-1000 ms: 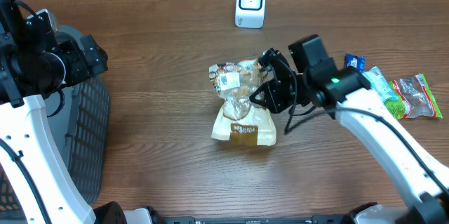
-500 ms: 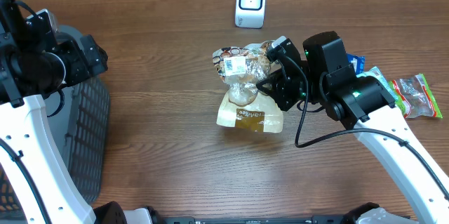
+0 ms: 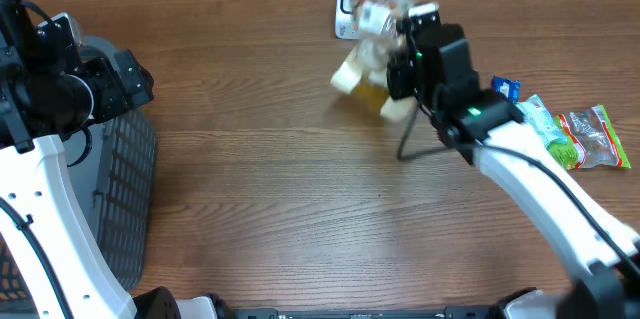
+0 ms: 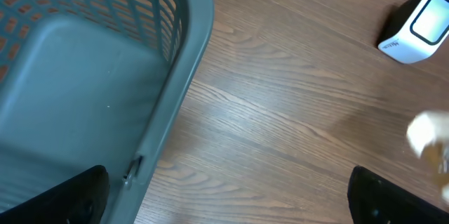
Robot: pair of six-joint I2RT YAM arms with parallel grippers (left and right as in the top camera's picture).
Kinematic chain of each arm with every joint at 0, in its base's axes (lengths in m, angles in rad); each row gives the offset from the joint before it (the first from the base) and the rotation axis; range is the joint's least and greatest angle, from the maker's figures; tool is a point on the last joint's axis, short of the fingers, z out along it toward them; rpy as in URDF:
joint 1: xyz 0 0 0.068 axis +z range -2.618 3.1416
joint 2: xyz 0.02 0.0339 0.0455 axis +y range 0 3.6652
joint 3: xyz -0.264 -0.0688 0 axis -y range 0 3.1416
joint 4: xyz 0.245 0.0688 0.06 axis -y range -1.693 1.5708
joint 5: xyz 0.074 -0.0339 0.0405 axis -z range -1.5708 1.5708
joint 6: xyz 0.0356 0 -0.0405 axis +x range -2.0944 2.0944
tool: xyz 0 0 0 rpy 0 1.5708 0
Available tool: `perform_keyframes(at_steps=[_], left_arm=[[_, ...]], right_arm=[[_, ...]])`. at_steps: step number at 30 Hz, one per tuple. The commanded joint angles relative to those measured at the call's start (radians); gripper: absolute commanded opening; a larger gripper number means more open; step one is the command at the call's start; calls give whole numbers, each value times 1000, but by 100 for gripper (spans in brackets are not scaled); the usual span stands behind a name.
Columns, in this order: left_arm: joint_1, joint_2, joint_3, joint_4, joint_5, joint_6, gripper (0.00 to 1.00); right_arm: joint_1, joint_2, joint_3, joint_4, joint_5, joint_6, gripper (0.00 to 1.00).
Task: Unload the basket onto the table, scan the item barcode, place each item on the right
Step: 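Lift the Pantree bag and carry it up to the white scanner, then hold the Pantree bag barcode against the white scanner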
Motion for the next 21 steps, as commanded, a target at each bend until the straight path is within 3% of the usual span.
perform_keyframes(at_steps=[1,6,10,15,21], left_arm=[[-5,-11,17,1,8,-18,100],[-5,-11,17,1,8,-18,99],[-5,-11,17,1,8,-18,99],[-5,-11,17,1,8,-18,100],[-5,-11,17,1,8,-18,100]], right_arm=[[3,110,29,164,360,-117,4],[3,277,29,570,564,-666,4],[1,389,29,878,552,-1036,4],[-28,516,29,1125,382,-1228,4],[-86,633,40,1286,205,-1390,4]])
